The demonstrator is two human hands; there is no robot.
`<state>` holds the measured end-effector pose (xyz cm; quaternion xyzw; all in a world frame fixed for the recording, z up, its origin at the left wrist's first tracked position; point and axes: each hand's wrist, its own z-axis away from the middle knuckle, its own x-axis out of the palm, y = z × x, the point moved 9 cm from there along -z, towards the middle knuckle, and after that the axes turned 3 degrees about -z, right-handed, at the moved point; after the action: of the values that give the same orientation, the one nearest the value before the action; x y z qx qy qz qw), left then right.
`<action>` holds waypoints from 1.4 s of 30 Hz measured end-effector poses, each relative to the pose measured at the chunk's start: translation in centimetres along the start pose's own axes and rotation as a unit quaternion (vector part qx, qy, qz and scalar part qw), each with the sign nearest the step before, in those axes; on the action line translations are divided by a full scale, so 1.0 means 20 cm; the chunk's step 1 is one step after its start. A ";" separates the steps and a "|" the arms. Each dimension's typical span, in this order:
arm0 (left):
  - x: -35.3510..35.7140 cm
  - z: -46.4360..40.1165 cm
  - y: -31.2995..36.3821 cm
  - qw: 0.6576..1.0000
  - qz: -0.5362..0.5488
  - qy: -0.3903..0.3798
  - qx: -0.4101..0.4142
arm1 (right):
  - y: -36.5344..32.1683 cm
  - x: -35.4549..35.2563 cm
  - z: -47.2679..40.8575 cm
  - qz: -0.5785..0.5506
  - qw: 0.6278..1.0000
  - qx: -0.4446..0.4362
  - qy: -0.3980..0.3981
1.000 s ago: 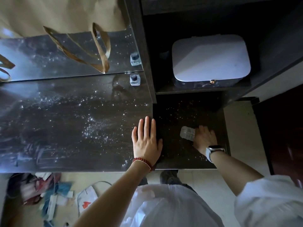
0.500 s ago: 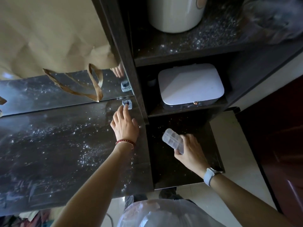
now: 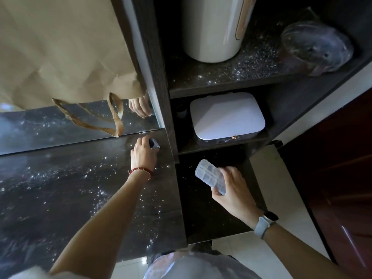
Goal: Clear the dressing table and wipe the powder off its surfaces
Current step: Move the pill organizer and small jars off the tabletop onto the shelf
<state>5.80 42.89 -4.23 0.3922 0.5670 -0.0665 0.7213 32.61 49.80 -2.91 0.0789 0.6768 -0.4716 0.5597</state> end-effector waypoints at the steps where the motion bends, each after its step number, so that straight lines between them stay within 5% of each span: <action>1: -0.03 0.05 -0.01 0.999 0.041 0.015 -0.014 | -0.02 -0.02 0.00 -0.010 1.000 -0.005 0.005; 12: -0.17 0.47 0.06 0.986 0.142 0.088 -0.021 | -0.38 -0.48 -0.26 -0.017 0.975 -0.081 0.205; 16: -0.19 0.48 0.10 0.987 0.136 0.081 -0.006 | -0.33 -0.47 -0.50 0.083 0.985 -0.043 0.144; 21: -0.24 0.48 0.12 0.986 0.132 0.099 0.003 | -0.27 -0.48 -0.63 0.126 0.983 -0.097 0.097; 35: -0.23 0.60 0.50 0.976 0.166 0.056 0.127 | -0.23 -0.48 -0.61 0.078 0.984 -0.146 0.068; 39: -0.25 0.51 0.74 0.969 0.177 0.052 0.166 | -0.04 -0.53 -0.45 0.117 0.981 -0.064 0.144; 42: -0.24 0.40 0.89 0.972 0.128 0.064 0.187 | 0.07 -0.51 -0.40 0.116 0.985 -0.023 0.129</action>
<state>19.84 48.34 9.17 0.5928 0.5348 -0.0536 0.5998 31.86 60.67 4.26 0.2041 0.7405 -0.3739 0.5199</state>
